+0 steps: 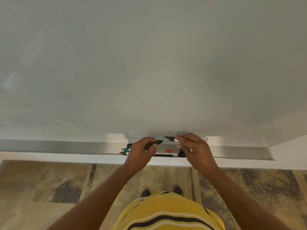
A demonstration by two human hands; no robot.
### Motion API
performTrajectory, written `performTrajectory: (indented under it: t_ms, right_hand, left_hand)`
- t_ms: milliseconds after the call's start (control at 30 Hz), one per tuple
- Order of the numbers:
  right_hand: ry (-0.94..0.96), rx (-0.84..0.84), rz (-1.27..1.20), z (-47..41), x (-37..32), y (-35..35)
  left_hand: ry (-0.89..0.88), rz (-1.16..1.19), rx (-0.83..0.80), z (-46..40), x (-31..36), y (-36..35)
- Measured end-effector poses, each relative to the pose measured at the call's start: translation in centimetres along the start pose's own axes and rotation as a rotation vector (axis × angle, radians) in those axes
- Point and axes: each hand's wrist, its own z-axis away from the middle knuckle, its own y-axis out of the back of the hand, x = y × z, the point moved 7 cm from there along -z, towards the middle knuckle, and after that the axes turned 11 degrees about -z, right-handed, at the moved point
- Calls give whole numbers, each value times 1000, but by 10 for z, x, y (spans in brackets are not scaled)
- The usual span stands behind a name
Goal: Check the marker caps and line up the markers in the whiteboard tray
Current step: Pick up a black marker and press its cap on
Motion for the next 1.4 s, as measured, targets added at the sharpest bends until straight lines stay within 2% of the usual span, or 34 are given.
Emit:
performTrajectory:
  t_ms: [100,300,633,800,1100,1233,1400]
  right_hand:
    - [8,21,-46,-4,-9,4]
    - [125,-25,76,-11,-27,8]
    - [131,-83,206,-11,-29,2]
    - [76,-27,175,-13,-30,3]
    - [121,40,191,-15,-37,-3]
    - [94,10,151,-14,-27,-6]
    - [26,-47,31,-24,-11,-16]
  left_hand:
    - [-36,26,51,4,11,10]
    - [-81,-48,138,7,25,18]
    - [-154,-61,116,9,42,11]
    - [-172,-59,111,7,46,11]
    - [-109,-50,161,5,42,12]
    - [-97,-91,93,-1,38,12]
    - [-173,-188,-23,-14,36,10]
